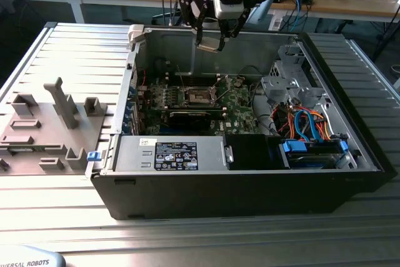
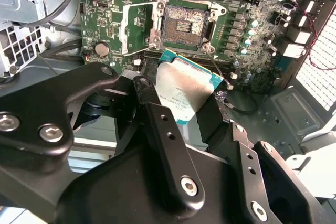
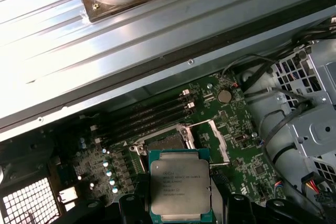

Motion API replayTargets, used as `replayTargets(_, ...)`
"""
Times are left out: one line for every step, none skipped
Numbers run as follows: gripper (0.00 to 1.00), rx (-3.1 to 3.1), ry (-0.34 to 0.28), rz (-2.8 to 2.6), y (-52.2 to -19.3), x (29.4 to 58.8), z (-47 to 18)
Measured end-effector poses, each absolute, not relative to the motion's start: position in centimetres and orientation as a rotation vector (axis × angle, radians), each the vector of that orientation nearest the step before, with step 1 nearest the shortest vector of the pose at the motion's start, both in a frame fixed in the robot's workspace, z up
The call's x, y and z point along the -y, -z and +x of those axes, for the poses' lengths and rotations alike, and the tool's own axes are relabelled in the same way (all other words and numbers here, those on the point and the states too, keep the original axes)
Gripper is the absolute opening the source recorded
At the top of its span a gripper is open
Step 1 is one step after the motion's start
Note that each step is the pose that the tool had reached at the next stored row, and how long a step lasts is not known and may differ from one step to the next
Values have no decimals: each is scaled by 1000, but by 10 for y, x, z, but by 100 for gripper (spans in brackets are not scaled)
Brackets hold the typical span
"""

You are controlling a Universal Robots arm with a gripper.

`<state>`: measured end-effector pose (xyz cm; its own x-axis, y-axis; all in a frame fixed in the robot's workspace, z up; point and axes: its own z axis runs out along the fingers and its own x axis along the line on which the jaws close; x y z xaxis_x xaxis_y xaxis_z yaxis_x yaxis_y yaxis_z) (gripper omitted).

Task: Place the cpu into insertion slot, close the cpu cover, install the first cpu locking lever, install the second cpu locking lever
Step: 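Place the cpu into insertion slot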

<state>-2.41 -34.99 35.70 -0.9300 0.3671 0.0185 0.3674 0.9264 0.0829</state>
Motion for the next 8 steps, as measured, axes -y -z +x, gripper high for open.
replayTargets(54,3080,133,-591,-357,350,-24)
replayTargets(54,3080,133,-592,-357,350,-24)
replayTargets(54,3079,133,-594,-357,350,-24)
replayTargets(54,3079,133,-596,-357,350,-24)
replayTargets(54,3079,133,-598,-357,350,-24)
replayTargets(54,3078,133,-600,-357,350,-24)
replayTargets(54,3078,133,-603,-357,350,-24)
replayTargets(54,3078,133,-606,-357,350,-24)
